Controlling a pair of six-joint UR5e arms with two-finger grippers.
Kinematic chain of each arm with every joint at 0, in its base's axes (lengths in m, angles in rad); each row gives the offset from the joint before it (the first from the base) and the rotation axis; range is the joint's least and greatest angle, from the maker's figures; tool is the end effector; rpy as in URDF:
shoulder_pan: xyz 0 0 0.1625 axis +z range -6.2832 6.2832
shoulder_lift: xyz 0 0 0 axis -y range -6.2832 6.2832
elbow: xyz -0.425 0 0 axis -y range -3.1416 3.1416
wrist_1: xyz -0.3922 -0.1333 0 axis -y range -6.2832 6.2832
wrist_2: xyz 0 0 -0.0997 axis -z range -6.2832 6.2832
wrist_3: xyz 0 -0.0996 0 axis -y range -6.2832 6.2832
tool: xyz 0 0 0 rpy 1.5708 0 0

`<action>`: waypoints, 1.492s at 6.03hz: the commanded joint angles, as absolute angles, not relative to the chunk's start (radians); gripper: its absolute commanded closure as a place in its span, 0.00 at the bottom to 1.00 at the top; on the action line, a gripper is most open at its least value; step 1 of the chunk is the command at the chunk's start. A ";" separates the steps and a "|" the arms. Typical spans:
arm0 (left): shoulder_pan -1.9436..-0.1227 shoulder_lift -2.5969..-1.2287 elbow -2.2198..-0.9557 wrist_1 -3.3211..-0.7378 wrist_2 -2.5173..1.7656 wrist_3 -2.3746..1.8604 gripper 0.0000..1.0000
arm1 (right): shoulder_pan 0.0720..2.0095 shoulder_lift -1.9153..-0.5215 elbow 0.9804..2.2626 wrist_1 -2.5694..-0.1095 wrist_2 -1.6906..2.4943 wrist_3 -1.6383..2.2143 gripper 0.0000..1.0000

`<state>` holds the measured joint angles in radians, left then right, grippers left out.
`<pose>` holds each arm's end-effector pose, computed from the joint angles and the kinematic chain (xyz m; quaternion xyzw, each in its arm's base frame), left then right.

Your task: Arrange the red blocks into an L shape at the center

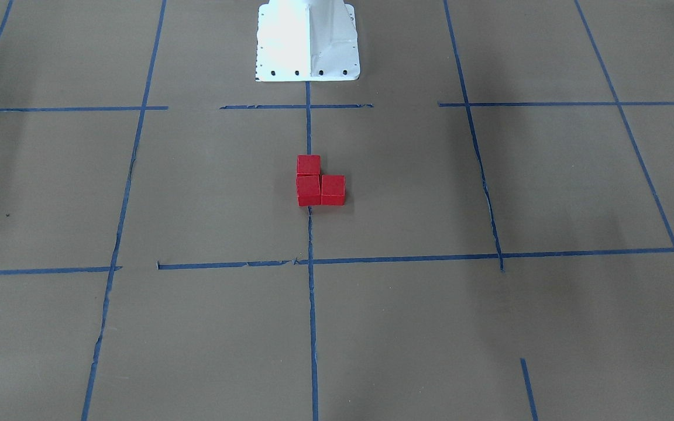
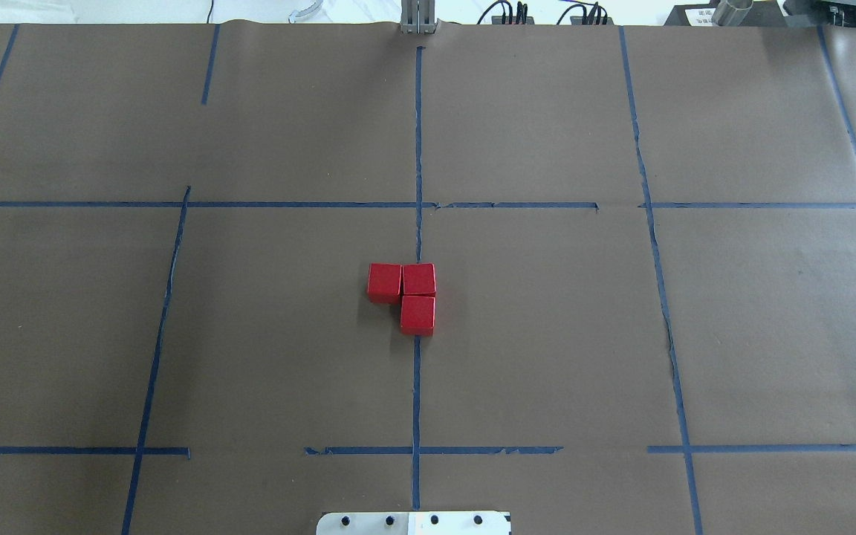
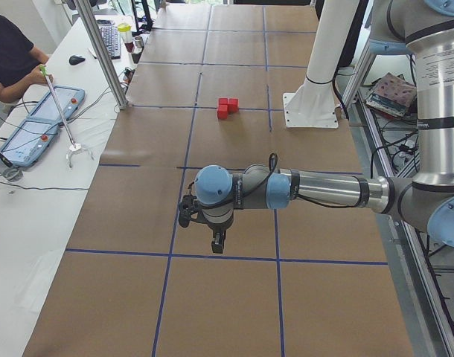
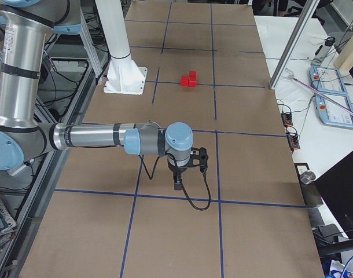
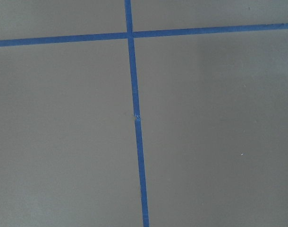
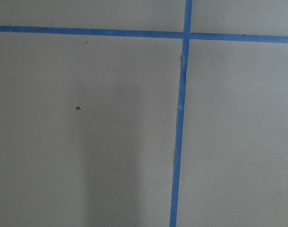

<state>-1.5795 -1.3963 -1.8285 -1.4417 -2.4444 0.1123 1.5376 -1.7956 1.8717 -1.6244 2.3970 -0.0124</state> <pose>-0.0605 -0.4132 0.6169 0.0048 0.4234 0.0372 0.9052 0.0468 -0.3993 0.6122 0.0061 -0.4015 -0.0254 0.9155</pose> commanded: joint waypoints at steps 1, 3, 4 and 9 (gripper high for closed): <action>-1.580 -1.394 -1.822 -1.443 -2.445 0.110 0.00 | 1.537 -1.793 1.865 -1.629 2.395 0.006 0.00; -1.582 -1.387 -1.818 -1.442 -2.416 0.110 0.00 | 1.537 -1.804 1.852 -1.626 2.391 0.009 0.00; -1.583 -1.387 -1.821 -1.442 -2.419 0.109 0.00 | 1.537 -1.804 1.852 -1.625 2.391 0.008 0.00; -1.583 -1.385 -1.833 -1.442 -2.421 0.115 0.00 | 1.537 -1.809 1.850 -1.624 2.391 0.008 0.00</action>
<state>-1.5830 -1.3859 -1.8306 -1.4419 -2.4197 0.1150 1.5371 -1.8077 1.8528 -1.6245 2.3926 0.0084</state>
